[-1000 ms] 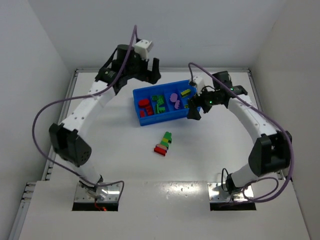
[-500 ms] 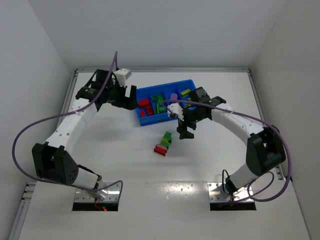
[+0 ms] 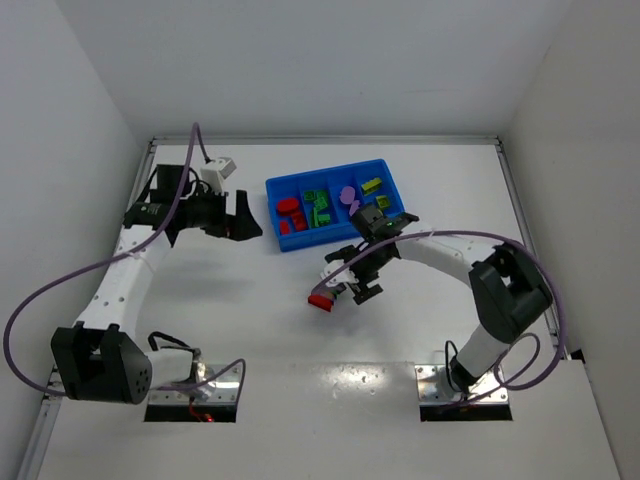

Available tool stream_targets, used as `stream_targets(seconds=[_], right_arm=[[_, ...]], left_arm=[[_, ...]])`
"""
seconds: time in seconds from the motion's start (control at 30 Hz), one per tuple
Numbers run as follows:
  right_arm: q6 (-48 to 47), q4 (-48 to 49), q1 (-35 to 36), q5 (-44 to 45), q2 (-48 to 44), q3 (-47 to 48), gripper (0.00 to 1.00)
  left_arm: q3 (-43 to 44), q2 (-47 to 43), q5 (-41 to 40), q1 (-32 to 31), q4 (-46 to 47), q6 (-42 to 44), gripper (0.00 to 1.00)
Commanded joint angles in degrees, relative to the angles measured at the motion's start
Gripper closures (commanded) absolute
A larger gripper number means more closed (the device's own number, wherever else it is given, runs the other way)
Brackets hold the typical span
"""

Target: Sort the legos into containers by color

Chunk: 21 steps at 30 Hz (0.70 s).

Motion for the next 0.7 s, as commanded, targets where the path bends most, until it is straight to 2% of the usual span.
stream_targets(seconds=[0.0,0.1,0.2,0.3,0.67], right_arm=[[-8.32,2.47,0.75,-4.90,2.96,0.55,0.19],[-10.51,3.71,0.75,-5.53,5.34,1.86,0.26],[-11.23,3.71,0.75,-6.14,7.09,3.27,0.32],[-11.76,6.25,1.28,-6.14,8.51,3.97,0.32],[-14.21,5.64,2.33,-5.53,15.27,9.77,0.32]], left_arm=[[-1.31,-1.32,6.38,3.07,1.78,-0.27,0.00],[-1.93,-1.33,7.09,6.25,1.79,-0.27,0.00],[-1.32,-0.72,7.09,6.96,-0.93,3.23,0.00],[-1.93,-0.10,8.23,6.96,-1.65,3.95,0.00],[-4.66,0.43,11.13,9.94,-1.65,5.62,0.00]])
